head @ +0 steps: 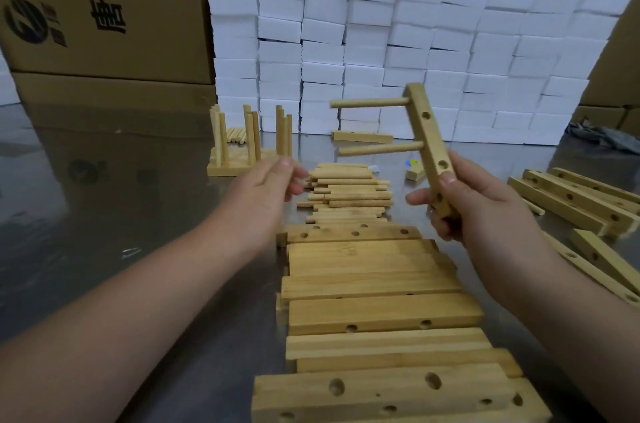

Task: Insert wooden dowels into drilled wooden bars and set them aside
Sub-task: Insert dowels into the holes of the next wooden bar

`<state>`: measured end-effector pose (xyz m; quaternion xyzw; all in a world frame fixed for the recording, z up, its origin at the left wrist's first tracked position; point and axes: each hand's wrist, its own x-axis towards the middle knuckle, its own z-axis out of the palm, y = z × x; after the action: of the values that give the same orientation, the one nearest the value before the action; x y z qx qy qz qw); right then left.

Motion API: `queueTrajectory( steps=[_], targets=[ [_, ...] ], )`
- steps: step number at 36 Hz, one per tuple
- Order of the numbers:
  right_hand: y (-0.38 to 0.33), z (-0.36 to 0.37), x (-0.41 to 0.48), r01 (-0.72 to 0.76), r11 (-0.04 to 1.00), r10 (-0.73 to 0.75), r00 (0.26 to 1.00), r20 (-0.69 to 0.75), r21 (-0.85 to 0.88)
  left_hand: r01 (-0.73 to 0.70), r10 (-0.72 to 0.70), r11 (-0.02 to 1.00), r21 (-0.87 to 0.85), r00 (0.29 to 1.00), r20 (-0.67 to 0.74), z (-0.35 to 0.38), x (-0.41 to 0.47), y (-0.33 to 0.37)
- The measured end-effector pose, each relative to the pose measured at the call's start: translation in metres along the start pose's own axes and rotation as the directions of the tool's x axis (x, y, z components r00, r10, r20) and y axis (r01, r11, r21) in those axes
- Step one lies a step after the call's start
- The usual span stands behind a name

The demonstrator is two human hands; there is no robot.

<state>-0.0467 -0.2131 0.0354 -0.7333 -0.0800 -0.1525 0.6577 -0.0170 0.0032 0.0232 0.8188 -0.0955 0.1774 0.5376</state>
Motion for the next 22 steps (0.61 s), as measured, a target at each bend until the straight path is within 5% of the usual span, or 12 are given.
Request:
queueTrajectory(
  steps=[6,11,17,22],
  targets=[
    [0.006,0.001,0.007,-0.117,0.990,0.123,0.989,-0.083,0.084,0.181,-0.239,0.952,0.247,0.944,0.229,0.004,0.006,-0.015],
    [0.009,0.001,0.011,-0.183,0.980,0.189,0.978,-0.088,0.072,0.187,-0.306,0.918,0.349,0.895,0.324,0.005,0.006,-0.015],
    [0.011,0.000,0.012,-0.194,0.978,0.200,0.975,-0.095,0.076,0.149,-0.278,0.913,0.381,0.909,0.311,0.007,0.004,-0.015],
    [0.011,0.000,0.011,-0.177,0.981,0.185,0.976,-0.118,0.077,0.092,-0.161,0.925,0.368,0.974,0.161,0.006,0.007,-0.017]
  ],
)
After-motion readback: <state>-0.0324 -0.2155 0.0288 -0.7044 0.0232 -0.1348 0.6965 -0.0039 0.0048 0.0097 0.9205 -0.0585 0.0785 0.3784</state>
